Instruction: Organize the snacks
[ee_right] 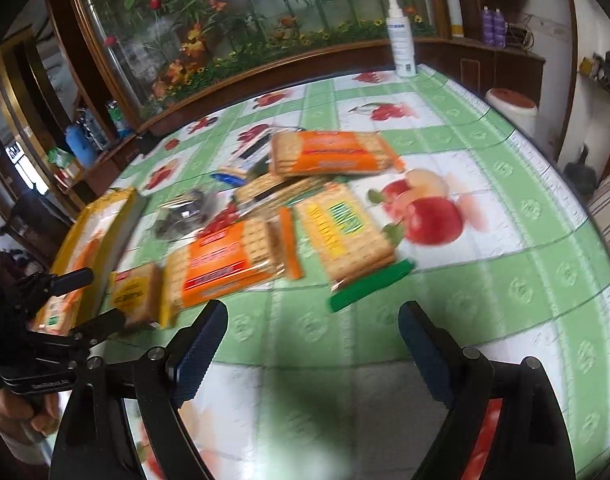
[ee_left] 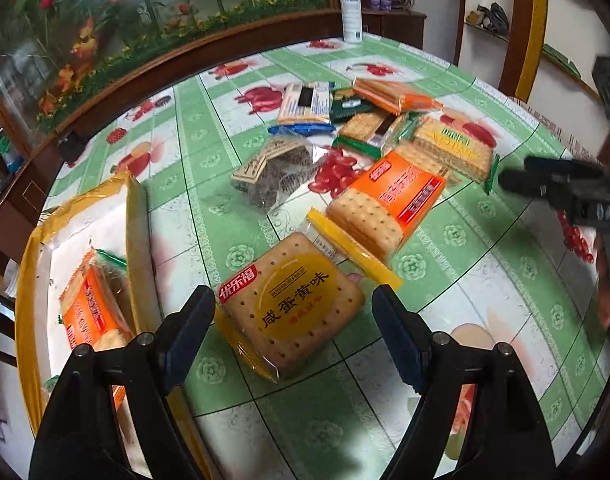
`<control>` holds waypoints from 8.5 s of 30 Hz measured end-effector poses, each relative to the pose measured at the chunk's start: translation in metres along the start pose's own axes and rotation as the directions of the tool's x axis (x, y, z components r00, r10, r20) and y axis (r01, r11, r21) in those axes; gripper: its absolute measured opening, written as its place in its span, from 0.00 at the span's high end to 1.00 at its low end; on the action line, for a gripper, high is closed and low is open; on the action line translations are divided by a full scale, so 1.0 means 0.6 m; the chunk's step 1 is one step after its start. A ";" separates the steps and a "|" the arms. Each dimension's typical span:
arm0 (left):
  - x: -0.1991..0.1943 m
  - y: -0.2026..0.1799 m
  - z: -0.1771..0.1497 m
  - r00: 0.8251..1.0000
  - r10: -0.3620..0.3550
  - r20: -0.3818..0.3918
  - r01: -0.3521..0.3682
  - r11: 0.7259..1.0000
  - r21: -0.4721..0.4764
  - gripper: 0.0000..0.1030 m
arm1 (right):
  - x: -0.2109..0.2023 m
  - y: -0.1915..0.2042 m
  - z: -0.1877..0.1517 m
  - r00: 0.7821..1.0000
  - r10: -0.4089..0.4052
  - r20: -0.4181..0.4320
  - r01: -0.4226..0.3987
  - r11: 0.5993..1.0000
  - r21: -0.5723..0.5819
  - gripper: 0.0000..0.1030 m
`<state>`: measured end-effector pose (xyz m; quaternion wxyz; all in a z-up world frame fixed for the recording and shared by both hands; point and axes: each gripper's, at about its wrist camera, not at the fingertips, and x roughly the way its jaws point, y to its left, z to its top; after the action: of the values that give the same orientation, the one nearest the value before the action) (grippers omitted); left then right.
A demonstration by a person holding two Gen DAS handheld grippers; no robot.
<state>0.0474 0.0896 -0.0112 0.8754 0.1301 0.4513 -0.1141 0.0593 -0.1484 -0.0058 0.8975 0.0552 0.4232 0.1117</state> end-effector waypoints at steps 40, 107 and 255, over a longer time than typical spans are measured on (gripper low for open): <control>0.085 0.005 0.038 0.979 -0.100 -0.177 0.132 0.975 0.179 0.04 | 0.114 -0.006 0.057 0.986 -0.135 -0.096 0.114 0.973 -0.203 0.25; -0.195 0.202 -0.130 0.974 0.192 0.118 -0.116 0.876 -0.467 0.15 | -0.059 0.329 0.017 0.970 0.243 -0.002 -0.227 0.902 -0.366 0.53; 0.160 0.065 0.143 0.989 -0.027 -0.144 -0.003 0.978 -0.207 0.13 | 0.073 0.193 0.032 0.963 0.170 -0.208 -0.266 0.718 -0.643 0.07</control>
<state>0.1793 0.0900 -0.0373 0.8480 0.0438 0.5245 -0.0620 0.0833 -0.0252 -0.0034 0.8078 -0.2265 0.4050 0.3635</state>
